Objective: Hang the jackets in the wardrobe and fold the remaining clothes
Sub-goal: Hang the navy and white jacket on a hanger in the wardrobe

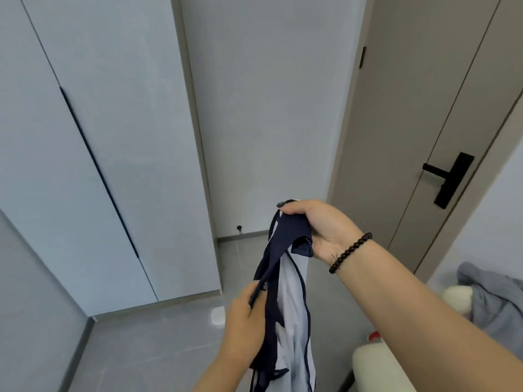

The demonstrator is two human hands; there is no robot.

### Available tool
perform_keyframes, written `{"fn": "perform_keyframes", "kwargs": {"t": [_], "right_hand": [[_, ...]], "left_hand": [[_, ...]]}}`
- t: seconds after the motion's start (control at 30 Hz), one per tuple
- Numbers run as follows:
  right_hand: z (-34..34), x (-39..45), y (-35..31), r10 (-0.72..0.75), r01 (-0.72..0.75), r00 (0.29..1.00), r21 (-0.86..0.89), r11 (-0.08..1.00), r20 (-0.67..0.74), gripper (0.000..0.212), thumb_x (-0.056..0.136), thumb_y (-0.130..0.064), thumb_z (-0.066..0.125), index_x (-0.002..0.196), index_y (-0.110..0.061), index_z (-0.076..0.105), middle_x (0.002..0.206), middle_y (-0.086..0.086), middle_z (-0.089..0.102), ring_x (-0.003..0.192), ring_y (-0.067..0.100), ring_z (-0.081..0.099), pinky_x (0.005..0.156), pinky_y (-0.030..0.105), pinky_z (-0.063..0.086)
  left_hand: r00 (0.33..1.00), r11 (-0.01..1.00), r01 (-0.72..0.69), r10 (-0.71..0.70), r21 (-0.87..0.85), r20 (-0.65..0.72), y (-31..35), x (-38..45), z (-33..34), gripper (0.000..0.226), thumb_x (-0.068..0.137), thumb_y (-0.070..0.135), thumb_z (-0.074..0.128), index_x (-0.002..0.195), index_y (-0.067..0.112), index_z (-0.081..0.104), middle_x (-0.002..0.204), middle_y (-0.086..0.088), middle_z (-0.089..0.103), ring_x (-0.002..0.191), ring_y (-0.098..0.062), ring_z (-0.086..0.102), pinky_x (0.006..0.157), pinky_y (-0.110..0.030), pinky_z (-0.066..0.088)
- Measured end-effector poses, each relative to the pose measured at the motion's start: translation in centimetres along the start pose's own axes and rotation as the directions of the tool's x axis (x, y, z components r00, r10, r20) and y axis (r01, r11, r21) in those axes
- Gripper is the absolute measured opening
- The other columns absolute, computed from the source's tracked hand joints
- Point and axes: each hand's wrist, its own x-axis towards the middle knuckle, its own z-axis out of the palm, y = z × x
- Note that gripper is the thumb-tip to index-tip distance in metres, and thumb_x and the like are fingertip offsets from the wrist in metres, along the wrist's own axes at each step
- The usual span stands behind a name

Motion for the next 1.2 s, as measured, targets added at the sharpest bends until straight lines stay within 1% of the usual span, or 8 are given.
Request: {"fn": "perform_keyframes", "kwargs": {"t": [0.3,0.53,0.63,0.77,0.9,1.0,1.1,1.2], "right_hand": [[4.9,3.2,5.5,-0.111,0.123,0.983,0.078,0.989,-0.144,0.02,0.086,0.006,0.061,0.104,-0.002,0.057,0.085,0.014,0.061,0.067,0.018,0.062,0.06,0.027,0.056],[11.9,1.1,10.6,-0.222,0.21,0.969,0.113,0.971,0.107,0.027,0.085,-0.012,0.065,0.106,0.005,0.066,0.1,0.018,0.072,0.089,0.024,0.071,0.085,0.032,0.057],[15.0,0.0,13.8,-0.233,0.255,0.955,-0.11,0.961,0.182,0.039,0.079,-0.02,0.071,0.115,-0.008,0.064,0.111,0.012,0.07,0.095,0.017,0.07,0.086,0.024,0.055],[19.9,-0.6,18.5,-0.447,0.537,0.843,-0.506,0.675,0.3,0.065,0.077,-0.027,0.077,0.129,-0.041,0.04,0.126,-0.023,0.045,0.113,-0.009,0.051,0.087,0.002,0.04],[24.3,1.1,21.3,-0.385,0.805,0.592,-0.502,0.315,0.708,0.046,0.081,-0.024,0.063,0.123,-0.033,0.046,0.123,-0.017,0.044,0.109,-0.002,0.05,0.087,0.008,0.042],[25.8,3.8,22.7,-0.214,0.779,0.624,-0.575,0.251,0.752,0.014,0.087,-0.019,0.059,0.097,-0.028,0.061,0.102,-0.015,0.059,0.093,-0.001,0.055,0.082,0.014,0.045],[26.2,6.9,24.4,-0.043,0.754,0.656,-0.657,-0.007,0.754,0.017,0.092,-0.018,0.055,0.104,-0.02,0.067,0.106,-0.01,0.064,0.101,0.005,0.057,0.09,0.017,0.042],[27.5,8.7,25.1,-0.049,0.741,0.66,-0.639,0.205,0.75,0.045,0.088,-0.04,0.064,0.13,-0.037,0.047,0.128,-0.023,0.05,0.12,-0.005,0.045,0.105,0.018,0.037]], "left_hand": [[0.97,0.914,0.145,-0.206,-0.378,-0.126,3.0,1.4,-15.3,0.021,0.088,0.013,0.058,0.082,0.017,0.077,0.082,-0.01,0.074,0.068,-0.021,0.067,0.058,-0.027,0.052],[0.958,0.815,0.192,-0.278,-0.547,-0.076,4.7,1.9,-22.6,0.021,0.066,0.03,0.075,0.079,0.015,0.08,0.089,-0.012,0.074,0.077,-0.025,0.071,0.074,-0.033,0.052],[0.961,0.855,0.162,-0.251,-0.493,-0.119,4.4,1.7,-25.2,0.045,0.064,0.061,0.069,0.081,0.021,0.08,0.09,-0.006,0.077,0.085,-0.02,0.073,0.08,-0.035,0.053],[0.95,0.913,0.197,-0.268,-0.357,-0.16,3.3,1.1,-28.9,0.066,0.061,0.074,0.057,0.076,0.012,0.078,0.083,-0.011,0.076,0.088,-0.029,0.072,0.088,-0.041,0.054],[0.956,0.903,0.203,-0.266,-0.378,-0.123,2.7,-0.1,-32.7,0.072,0.058,0.073,0.062,0.073,0.003,0.072,0.082,-0.016,0.074,0.076,-0.027,0.071,0.069,-0.032,0.056],[0.923,0.899,0.197,-0.305,-0.392,-0.236,2.1,-0.2,-35.7,0.079,0.049,0.074,0.063,0.08,0.001,0.066,0.079,-0.017,0.071,0.072,-0.027,0.067,0.074,-0.038,0.055],[0.889,0.883,0.163,-0.325,-0.44,-0.322,1.9,-0.2,-38.8,0.086,0.056,0.074,0.062,0.088,-0.005,0.065,0.081,-0.02,0.069,0.07,-0.028,0.067,0.06,-0.031,0.057],[0.87,0.873,0.144,-0.336,-0.466,-0.36,1.6,0.5,-40.9,0.069,0.06,0.071,0.064,0.07,0.003,0.062,0.069,-0.019,0.061,0.06,-0.027,0.062,0.052,-0.029,0.054]]}}
